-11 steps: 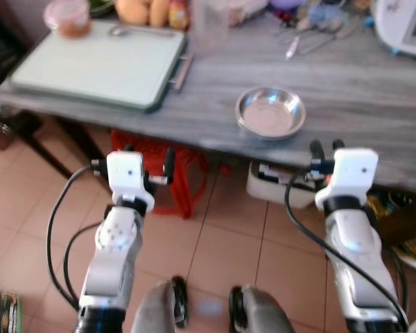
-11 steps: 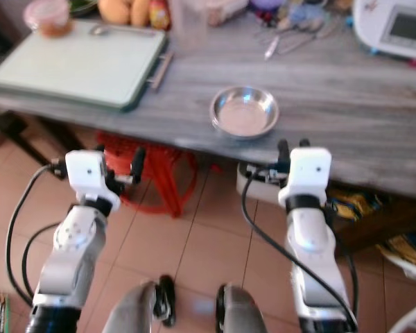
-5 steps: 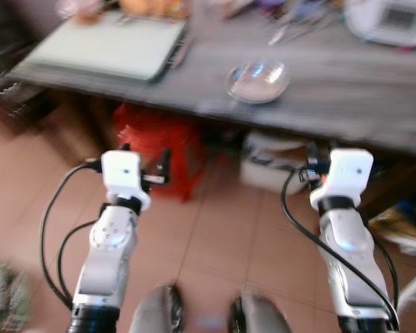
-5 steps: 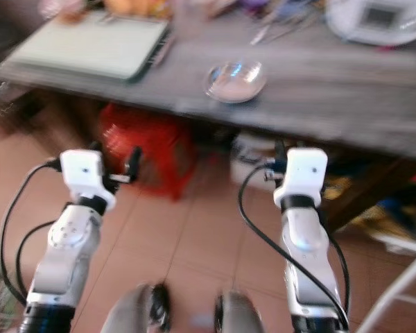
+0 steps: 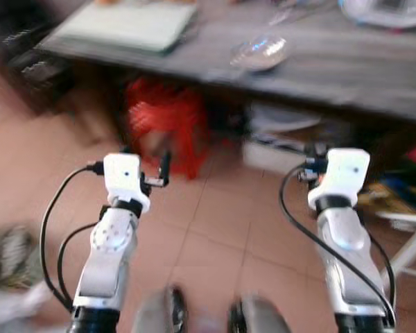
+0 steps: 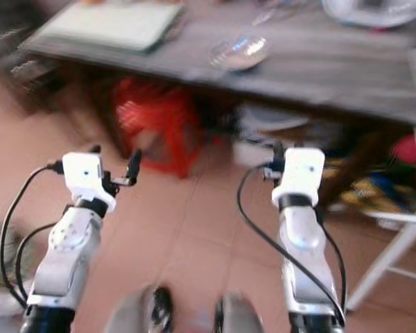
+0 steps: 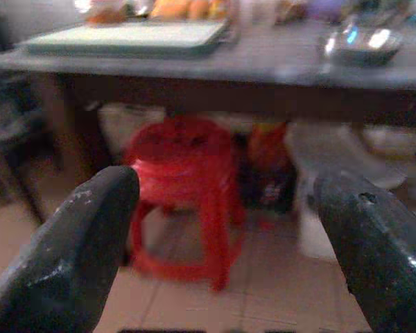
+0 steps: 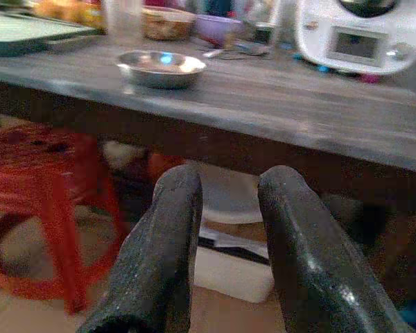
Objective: Setting the table
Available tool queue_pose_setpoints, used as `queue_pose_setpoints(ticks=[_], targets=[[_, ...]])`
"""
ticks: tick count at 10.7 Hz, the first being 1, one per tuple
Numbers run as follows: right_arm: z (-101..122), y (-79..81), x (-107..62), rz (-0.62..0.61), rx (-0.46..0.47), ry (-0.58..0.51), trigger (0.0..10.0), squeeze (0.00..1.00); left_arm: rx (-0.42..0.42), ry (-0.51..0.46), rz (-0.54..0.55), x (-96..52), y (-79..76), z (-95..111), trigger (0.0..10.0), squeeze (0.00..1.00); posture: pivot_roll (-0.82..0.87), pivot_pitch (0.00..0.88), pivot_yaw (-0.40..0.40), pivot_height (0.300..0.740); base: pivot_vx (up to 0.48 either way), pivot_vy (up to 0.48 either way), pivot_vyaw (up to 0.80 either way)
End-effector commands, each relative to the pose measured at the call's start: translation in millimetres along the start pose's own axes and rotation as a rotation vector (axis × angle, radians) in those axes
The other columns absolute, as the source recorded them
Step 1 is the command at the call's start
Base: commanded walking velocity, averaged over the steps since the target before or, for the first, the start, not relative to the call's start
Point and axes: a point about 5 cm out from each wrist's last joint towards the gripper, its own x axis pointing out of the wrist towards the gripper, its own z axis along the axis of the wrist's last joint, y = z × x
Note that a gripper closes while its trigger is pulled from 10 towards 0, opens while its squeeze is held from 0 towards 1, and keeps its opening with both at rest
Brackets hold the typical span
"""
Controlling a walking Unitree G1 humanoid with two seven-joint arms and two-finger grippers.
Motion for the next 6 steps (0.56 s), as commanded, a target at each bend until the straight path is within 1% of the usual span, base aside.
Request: queue_pose_setpoints(ticks=[1, 2, 4, 5, 6], targets=[[-5.6, -3.6, -2.2, -0.026, -0.025, 0.028, 10.0, 0.0, 0.008, -0.011, -0.022, 0.6, -3.9, 2.8, 10.0, 0.0, -0.08, 0.163, 0.042, 0.74, -0.274, 0.0, 0.0], [-7.1, -1.8, -1.6, -0.02, -0.056, 0.029, 10.0, 0.0, 0.009, -0.01, -0.024, 0.5, -4.3, 2.6, 10.0, 0.0, -0.08, 0.166, 0.043, 0.74, 0.0, 0.0, 0.0], [-8.0, 1.0, -2.0, -0.013, -0.03, 0.025, 10.0, 0.0, 0.002, -0.031, -0.061, 0.0, -5.9, 5.4, 10.0, 0.0, -0.08, 0.166, 0.045, 0.74, 0.0, 0.0, 0.0], [-7.9, 3.6, -2.9, 0.024, 0.011, 0.036, 10.0, 0.0, -0.007, -0.028, -0.074, -0.3, -7.1, 5.7, 10.0, 0.0, -0.08, 0.166, 0.045, 0.74, 0.0, 0.0, 0.0], [-5.3, 3.7, -3.6, 0.021, 0.019, 0.018, 10.0, 0.0, -0.018, -0.028, -0.082, -0.4, -7.6, 5.8, 10.0, 0.0, -0.08, 0.166, 0.045, 0.74, 0.0, -0.319, 0.0]])
